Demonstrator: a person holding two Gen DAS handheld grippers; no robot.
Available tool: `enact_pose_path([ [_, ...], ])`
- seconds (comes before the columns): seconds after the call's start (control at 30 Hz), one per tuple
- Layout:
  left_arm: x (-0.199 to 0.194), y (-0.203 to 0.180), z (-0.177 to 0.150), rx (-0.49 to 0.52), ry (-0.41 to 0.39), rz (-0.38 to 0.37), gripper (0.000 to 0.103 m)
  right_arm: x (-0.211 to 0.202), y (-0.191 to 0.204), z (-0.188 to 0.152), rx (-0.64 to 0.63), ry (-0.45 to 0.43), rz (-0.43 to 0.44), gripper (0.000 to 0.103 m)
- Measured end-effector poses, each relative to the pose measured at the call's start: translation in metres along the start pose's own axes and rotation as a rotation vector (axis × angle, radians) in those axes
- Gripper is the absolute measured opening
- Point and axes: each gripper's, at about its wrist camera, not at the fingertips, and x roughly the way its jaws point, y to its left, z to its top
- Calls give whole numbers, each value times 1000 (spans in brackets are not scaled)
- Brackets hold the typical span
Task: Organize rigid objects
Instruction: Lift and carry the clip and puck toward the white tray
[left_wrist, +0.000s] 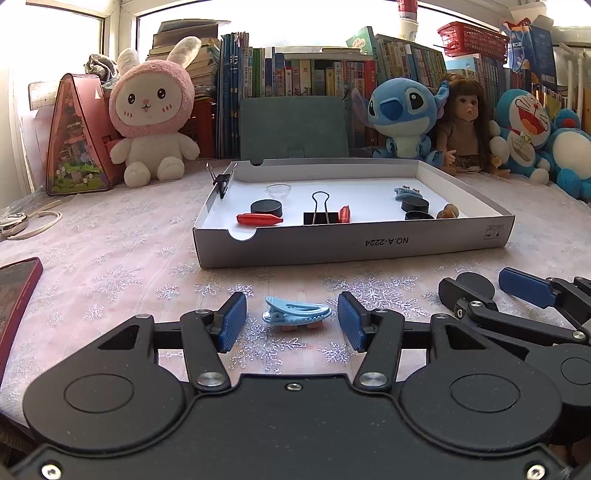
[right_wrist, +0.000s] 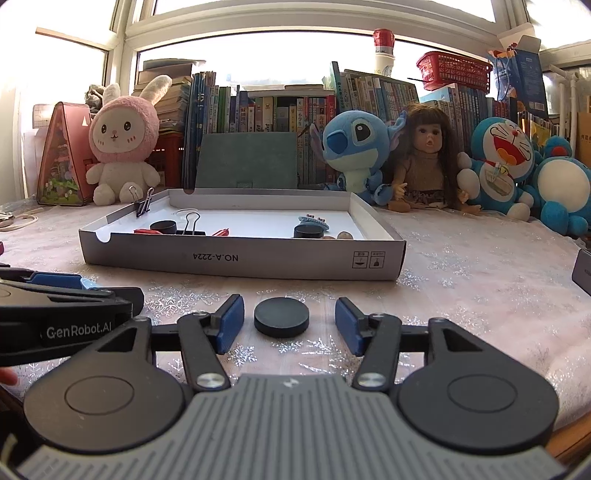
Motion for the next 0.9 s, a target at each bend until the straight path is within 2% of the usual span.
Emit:
enact_pose_path([
  [0.13, 0, 0, -2, -4, -9, 7, 53, -1, 2, -1, -2, -1, -10, 69],
  [0.2, -1, -1, -2, -3, -10, -3, 45, -1, 3, -1, -2, 0, -13, 69],
  [0.27, -3, -2, -2, 5, -13, -7, 37, -2, 3, -1, 0, 2, -8, 57],
  [0.37, -4, -4, -3, 21, -17, -1, 37, -3, 5, 0, -3, 4, 1, 46],
  [0.5, -6, -3, -1, 20, -10, -2, 37, -4, 7, 2, -14, 9, 14, 37],
  [0.9, -11, 2, 12, 18, 24, -33, 37, -7, -2, 14, 25, 22, 21, 37],
])
